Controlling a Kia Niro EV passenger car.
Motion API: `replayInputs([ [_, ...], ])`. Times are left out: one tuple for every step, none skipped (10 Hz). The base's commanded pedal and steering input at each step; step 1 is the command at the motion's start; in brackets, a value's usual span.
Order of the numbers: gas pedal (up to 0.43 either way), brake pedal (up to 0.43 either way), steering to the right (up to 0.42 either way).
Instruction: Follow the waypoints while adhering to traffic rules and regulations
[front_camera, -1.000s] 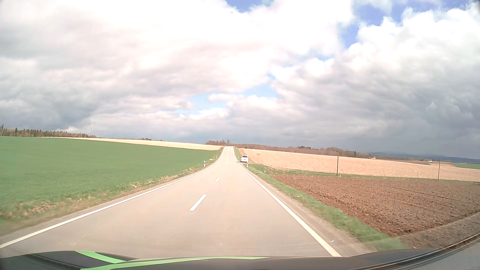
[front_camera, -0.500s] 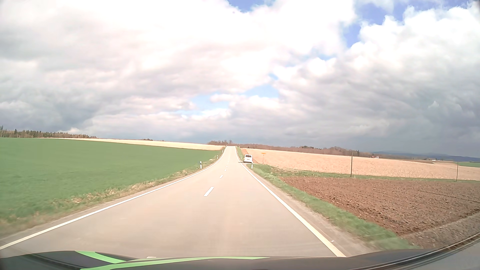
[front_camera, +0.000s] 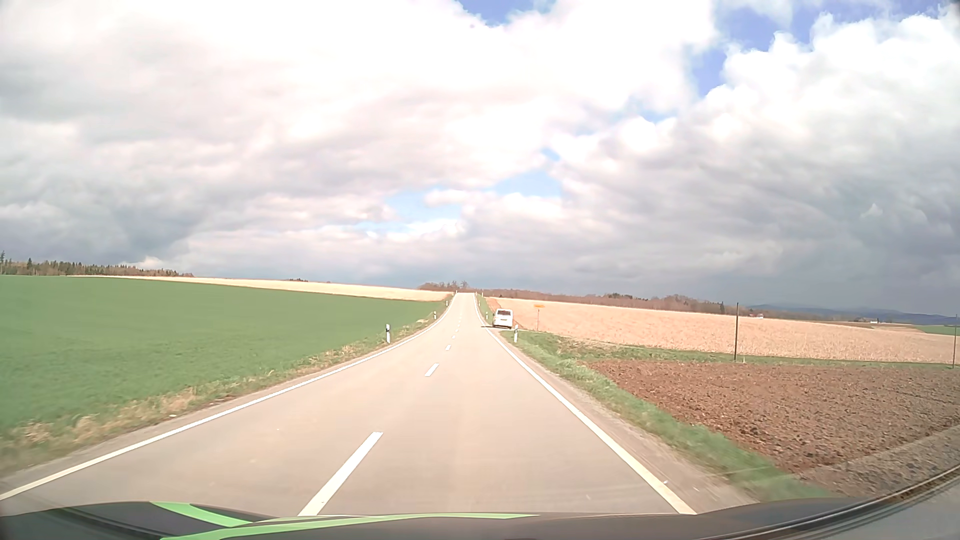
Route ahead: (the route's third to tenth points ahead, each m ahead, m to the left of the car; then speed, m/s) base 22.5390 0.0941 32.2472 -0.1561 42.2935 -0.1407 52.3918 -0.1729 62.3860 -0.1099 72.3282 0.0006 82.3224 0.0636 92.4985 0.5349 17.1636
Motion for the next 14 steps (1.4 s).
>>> replayInputs([
  [0.157, 0.0, -0.004],
  [0.157, 0.0, -0.004],
  [0.157, 0.0, -0.004],
  [0.157, 0.0, -0.003],
  [0.169, 0.0, -0.002],
  [0.169, 0.0, -0.002],
  [0.169, 0.0, -0.002],
  [0.169, 0.0, -0.001],
  [0.169, 0.0, -0.001],
  [0.169, 0.0, -0.001],
  [0.169, 0.0, -0.001],
  [0.177, 0.0, -0.001],
  [0.177, 0.0, -0.001],
  [0.177, 0.0, -0.001],
])
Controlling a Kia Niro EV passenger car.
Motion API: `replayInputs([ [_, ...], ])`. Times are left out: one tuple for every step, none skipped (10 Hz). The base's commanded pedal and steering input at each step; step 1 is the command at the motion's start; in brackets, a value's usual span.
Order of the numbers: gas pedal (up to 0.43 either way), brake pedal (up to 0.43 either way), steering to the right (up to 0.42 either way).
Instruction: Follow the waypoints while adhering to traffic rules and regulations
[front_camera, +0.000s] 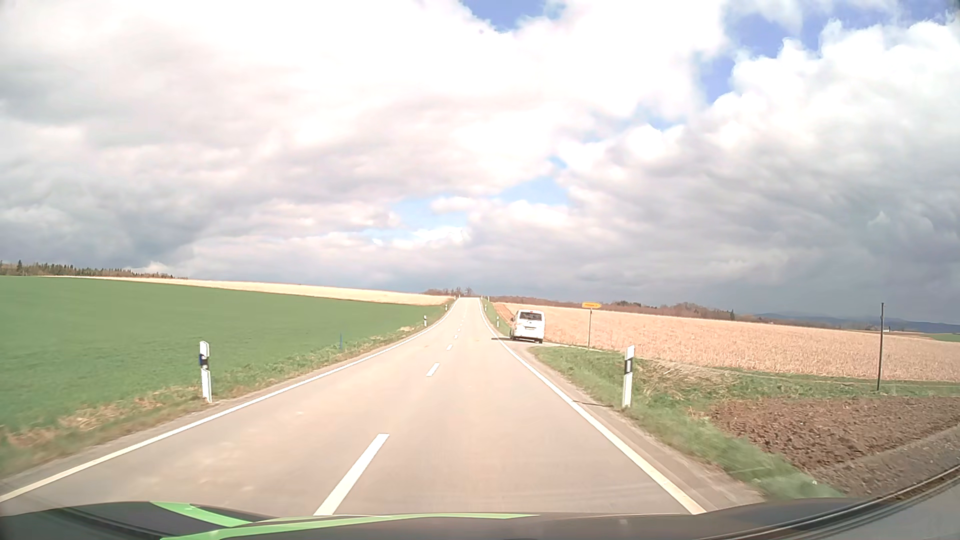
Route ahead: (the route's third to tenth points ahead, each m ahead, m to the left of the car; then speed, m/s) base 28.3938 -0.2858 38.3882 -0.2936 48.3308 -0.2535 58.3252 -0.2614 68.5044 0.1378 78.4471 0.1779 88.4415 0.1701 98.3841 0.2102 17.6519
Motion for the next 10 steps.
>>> replayInputs([
  [0.177, 0.0, 0.0],
  [0.177, 0.0, -0.001],
  [0.189, 0.0, 0.0],
  [0.189, 0.0, -0.001],
  [0.189, 0.0, -0.001],
  [0.189, 0.0, 0.0],
  [0.189, 0.0, 0.0],
  [0.189, 0.0, 0.0],
  [0.189, 0.0, -0.001],
  [0.189, 0.0, -0.001],
])
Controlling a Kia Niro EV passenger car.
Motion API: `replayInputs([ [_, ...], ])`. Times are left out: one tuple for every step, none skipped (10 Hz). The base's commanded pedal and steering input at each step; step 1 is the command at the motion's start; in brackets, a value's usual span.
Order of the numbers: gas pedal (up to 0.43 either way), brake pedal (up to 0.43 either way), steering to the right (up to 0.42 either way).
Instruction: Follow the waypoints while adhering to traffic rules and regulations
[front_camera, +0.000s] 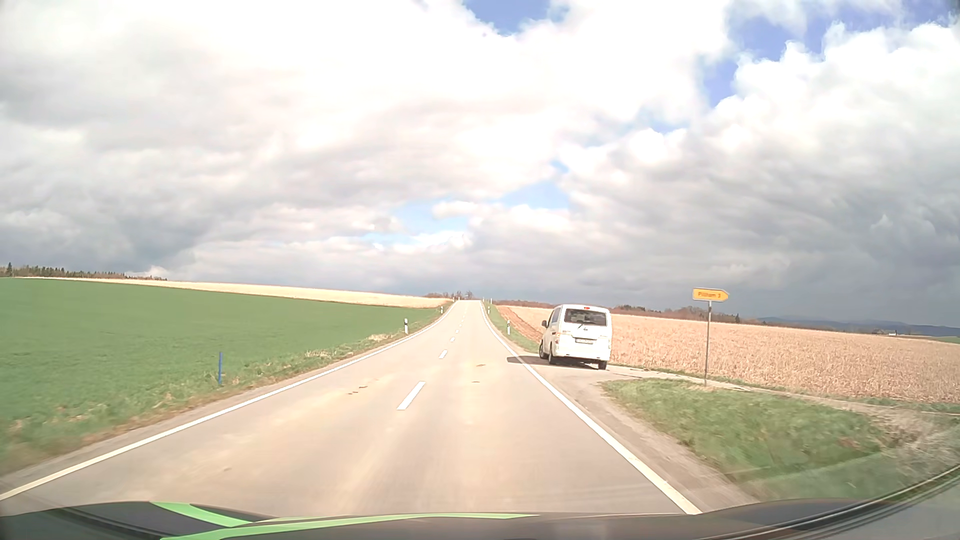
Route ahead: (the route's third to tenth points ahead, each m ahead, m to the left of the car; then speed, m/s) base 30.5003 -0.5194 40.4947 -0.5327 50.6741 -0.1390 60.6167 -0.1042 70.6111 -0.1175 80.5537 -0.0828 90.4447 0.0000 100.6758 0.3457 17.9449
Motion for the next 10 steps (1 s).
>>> replayInputs([
  [0.189, 0.0, 0.0],
  [0.197, 0.0, 0.0],
  [0.197, 0.0, -0.001],
  [0.209, 0.0, -0.001],
  [0.209, 0.0, 0.0],
  [0.22, 0.0, -0.001],
  [0.22, 0.0, -0.001],
  [0.228, 0.0, -0.001],
  [0.24, 0.0, -0.001],
  [0.248, 0.0, -0.001],
])
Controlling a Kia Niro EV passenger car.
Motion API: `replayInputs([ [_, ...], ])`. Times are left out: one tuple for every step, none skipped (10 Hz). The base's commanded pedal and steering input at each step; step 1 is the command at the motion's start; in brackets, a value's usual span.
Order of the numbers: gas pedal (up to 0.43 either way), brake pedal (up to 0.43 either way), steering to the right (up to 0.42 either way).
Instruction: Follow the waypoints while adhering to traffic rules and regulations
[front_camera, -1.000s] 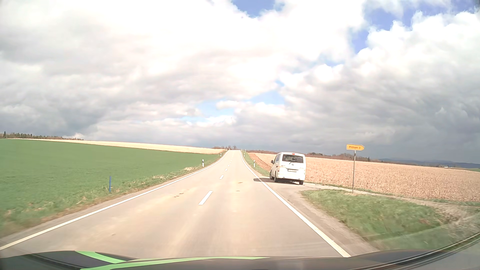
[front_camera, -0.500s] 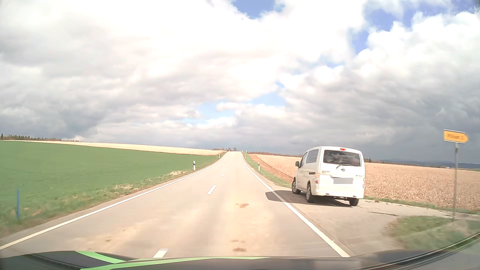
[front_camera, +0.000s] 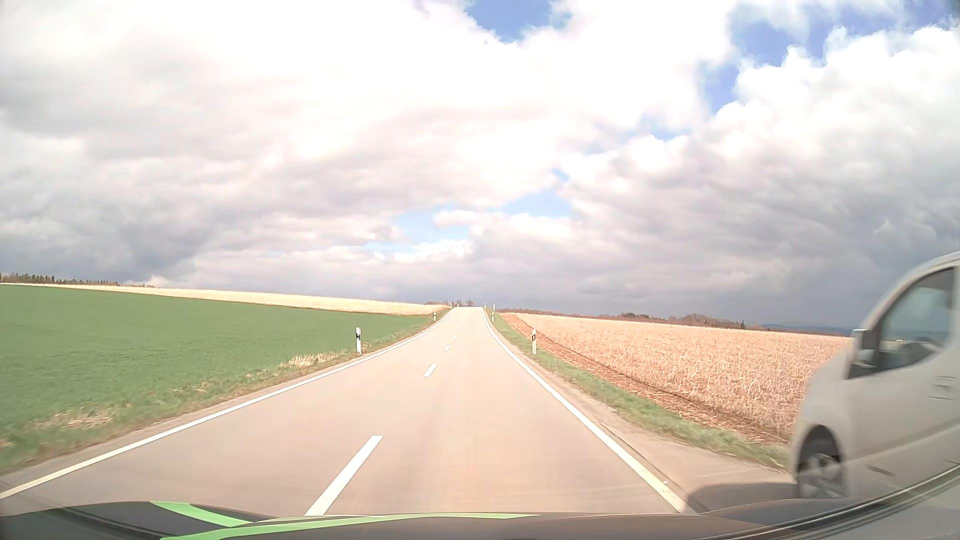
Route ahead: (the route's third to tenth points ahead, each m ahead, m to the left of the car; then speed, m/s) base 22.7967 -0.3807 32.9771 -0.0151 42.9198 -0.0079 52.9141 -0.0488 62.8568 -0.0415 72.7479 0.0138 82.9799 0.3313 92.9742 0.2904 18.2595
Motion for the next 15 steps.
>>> replayInputs([
  [0.26, 0.0, 0.0],
  [0.26, 0.0, 0.0],
  [0.26, 0.0, 0.0],
  [0.268, 0.0, 0.0],
  [0.268, 0.0, -0.001],
  [0.28, 0.0, 0.0],
  [0.28, 0.0, -0.001],
  [0.28, 0.0, -0.001],
  [0.287, 0.0, -0.001],
  [0.287, 0.0, 0.0],
  [0.287, 0.0, -0.001],
  [0.299, 0.0, -0.001],
  [0.299, 0.0, -0.001],
  [0.311, 0.0, -0.001],
  [0.311, 0.0, -0.001],
])
